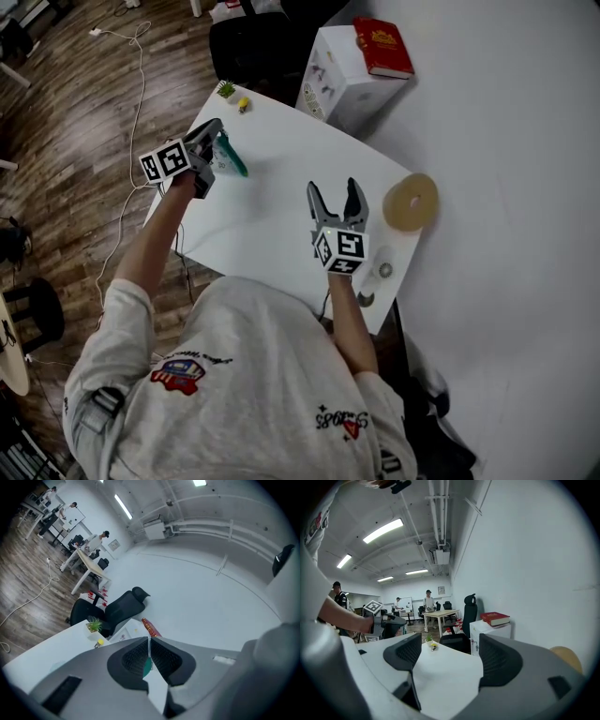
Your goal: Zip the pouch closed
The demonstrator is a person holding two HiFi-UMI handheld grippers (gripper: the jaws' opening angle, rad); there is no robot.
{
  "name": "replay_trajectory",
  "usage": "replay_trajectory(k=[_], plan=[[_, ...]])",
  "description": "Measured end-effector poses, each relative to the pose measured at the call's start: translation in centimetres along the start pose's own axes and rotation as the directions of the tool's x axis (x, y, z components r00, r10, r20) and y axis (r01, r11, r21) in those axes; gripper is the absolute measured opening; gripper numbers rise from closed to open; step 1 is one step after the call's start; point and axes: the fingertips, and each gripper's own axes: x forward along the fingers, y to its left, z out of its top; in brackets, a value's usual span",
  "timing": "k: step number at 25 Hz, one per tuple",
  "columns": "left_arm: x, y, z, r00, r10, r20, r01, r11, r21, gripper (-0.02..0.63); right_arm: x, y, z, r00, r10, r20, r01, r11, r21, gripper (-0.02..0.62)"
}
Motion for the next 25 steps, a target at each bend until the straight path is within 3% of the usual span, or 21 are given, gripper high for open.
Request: replay_trajectory(k=[6, 12, 19, 25], plan=[[0.1, -5.2, 1.5, 0.989, -0.128, 0.08, 0.129, 0.992, -0.008, 0.018, -1.0, -0.3, 1.0, 1.0, 0.006, 0.023, -0.006, 1.0, -0.005, 0.37], [0.5, -10.5, 2.1, 0.957, -0.274, 0.094, 0.273, 0.962, 0.026, 0.018, -1.5, -0.2, 2.3, 0.999, 0.01, 0.046, -0.009, 1.0, -0.019, 0.368], [0.3, -11.7, 1.3, 0.959, -0.279, 0.055, 0.277, 0.96, 0.045, 0.018, -1.3, 0.3, 3.2, 0.998, 0.033, 0.059, -0.031, 0.999, -0.032, 0.365], [-0.3, -13.1, 0.3, 0.941, -0.336, 0.036, 0.335, 0.942, 0.026, 0.018, -0.8, 2.4, 3.3, 0.994, 0.095, 0.048, -0.094, 0.995, -0.04, 0.345]])
